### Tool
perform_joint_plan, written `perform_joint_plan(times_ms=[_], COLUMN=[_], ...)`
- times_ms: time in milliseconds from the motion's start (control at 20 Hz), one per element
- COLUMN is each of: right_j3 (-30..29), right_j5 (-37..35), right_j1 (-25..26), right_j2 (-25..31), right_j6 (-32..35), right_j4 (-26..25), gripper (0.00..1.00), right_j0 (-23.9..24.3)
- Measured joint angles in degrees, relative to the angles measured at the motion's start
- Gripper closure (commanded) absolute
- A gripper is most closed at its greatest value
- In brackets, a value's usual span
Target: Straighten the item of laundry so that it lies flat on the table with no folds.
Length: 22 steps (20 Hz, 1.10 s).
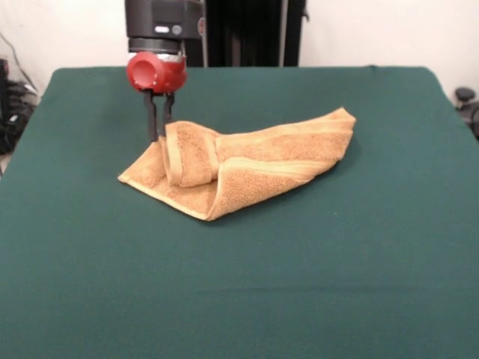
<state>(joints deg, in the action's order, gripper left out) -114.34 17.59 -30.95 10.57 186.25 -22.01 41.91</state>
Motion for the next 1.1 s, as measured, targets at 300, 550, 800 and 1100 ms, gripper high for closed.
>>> perform_joint_plan(times_ms=[300, 550, 800, 1100], right_j3=[-0.04, -0.07, -0.07, -0.07], right_j5=[-0.22, -0.91, -1.99, -5.32], right_j1=[-1.05, -1.36, -1.40, -1.39], right_j2=[0.55, 2.46, 4.79, 8.06], right_j6=[0.00, 0.00, 0.00, 0.00], right_j4=[-3.33, -8.15, -12.26, -16.82], gripper=[0.00, 0.00, 0.00, 0.00], right_j0=[1.91, 5.33, 8.65, 11.42])
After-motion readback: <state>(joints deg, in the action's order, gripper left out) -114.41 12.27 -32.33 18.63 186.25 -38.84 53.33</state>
